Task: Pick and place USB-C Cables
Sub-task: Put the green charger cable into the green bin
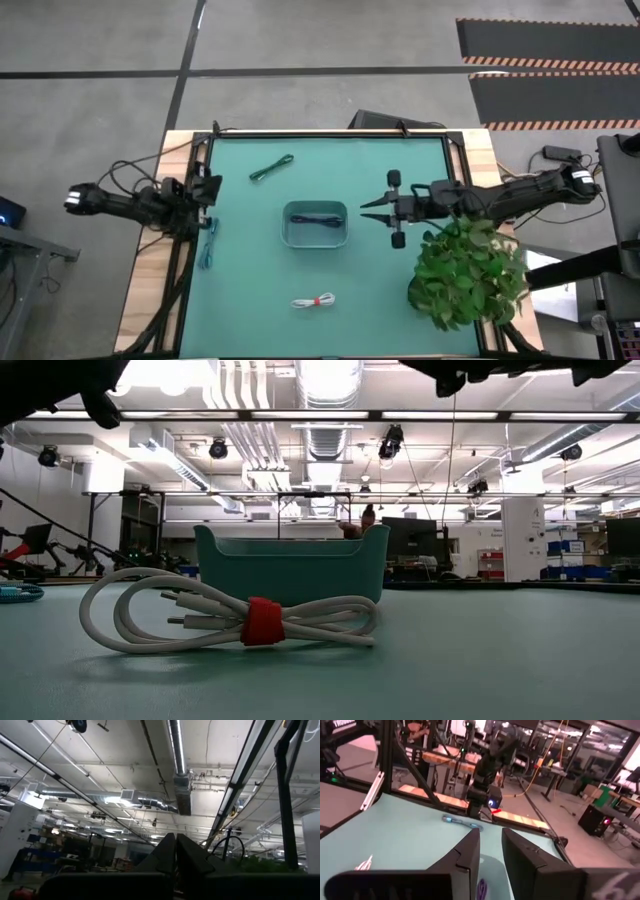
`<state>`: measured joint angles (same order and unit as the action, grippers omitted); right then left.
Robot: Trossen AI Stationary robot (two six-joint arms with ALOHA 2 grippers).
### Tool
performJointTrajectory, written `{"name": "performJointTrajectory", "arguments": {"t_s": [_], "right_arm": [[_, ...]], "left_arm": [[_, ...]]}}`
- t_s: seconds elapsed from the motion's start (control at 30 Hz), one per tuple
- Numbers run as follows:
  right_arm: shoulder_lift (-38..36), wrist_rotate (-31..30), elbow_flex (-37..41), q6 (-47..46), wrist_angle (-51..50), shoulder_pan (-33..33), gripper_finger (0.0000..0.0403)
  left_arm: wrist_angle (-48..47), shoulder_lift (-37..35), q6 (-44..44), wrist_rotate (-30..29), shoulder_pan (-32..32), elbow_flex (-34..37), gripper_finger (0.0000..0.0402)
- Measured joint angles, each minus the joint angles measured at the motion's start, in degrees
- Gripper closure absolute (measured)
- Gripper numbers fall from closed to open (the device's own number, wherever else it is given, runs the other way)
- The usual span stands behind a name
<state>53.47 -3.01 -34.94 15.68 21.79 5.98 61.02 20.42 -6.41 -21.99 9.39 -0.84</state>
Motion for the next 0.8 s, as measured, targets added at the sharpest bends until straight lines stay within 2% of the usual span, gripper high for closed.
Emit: {"name": "performJointTrajectory", "arguments": {"t_s": [0.17,0.33,0.63,0.7,0.8], "right_arm": [[-3.95,-0.02,1.54,-0.02,0.01,0.0,0.033],[-7.28,-0.02,2.68,-0.17,0.02,0.0,0.033],[-7.91,-0.14,3.18,-0.62,0.18,-0.02,0.033],[-7.63,-0.13,3.7,-0.75,2.82,-0.12,0.033],[-6.77,-0.06,6.25,-1.88,11.85,-1.36,0.033]], "left_arm": [[4.86,6.05,0.67,-3.79,-0.02,-0.57,0.0401],[4.97,12.3,1.59,-8.34,-0.02,-3.69,0.0401],[4.71,20.1,1.58,-11.91,-0.02,-10.43,0.0401],[3.7,22.79,1.48,-15.14,-0.02,-12.35,0.0401],[1.99,27.59,-0.2,-20.31,-0.04,-15.55,0.0401]]}}
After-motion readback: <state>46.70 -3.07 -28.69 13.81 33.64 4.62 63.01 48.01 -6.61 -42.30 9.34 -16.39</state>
